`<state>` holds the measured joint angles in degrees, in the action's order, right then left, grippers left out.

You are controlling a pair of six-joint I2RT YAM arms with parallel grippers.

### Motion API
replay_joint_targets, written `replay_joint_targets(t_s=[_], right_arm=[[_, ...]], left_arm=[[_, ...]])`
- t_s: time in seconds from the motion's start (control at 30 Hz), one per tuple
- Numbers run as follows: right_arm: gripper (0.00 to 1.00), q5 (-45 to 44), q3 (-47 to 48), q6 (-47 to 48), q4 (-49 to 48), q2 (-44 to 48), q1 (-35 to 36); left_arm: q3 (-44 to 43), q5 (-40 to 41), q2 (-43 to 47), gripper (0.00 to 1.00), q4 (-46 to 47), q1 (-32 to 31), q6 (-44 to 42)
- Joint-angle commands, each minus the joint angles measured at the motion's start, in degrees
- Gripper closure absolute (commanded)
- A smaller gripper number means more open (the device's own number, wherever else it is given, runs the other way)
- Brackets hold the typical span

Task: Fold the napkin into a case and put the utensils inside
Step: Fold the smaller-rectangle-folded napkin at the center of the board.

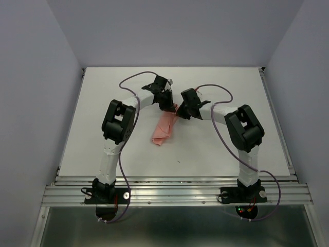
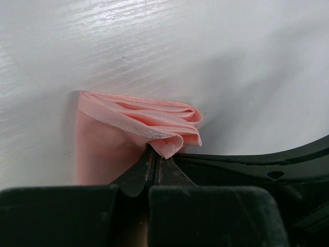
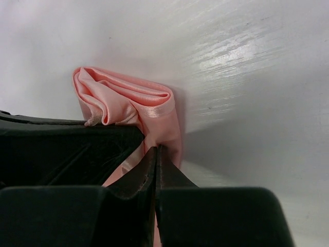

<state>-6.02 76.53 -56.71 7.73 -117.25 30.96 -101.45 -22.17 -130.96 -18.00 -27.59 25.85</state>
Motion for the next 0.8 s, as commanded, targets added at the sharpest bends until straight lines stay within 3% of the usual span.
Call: replay_joint_targets(t_s=[0.0,0.53,0.77], right_arm=[[0.97,-0.9,1.0,6.9,5.2,1.3,1.0],[0.94,2.8,2.8,18.7,6.5,1.9,0.5],[0.94,3.5,3.4,19.1,6.3,2.4,0.5]], left_arm=[[4.4,-2.6,4.5,1.0,1.2,0.0,-5.7],[6.8,-7.5,8.1,1.0,-1.9,0.5,-15.5],[6.5,-6.3,6.2,1.0,-2.0,1.3,-10.8]])
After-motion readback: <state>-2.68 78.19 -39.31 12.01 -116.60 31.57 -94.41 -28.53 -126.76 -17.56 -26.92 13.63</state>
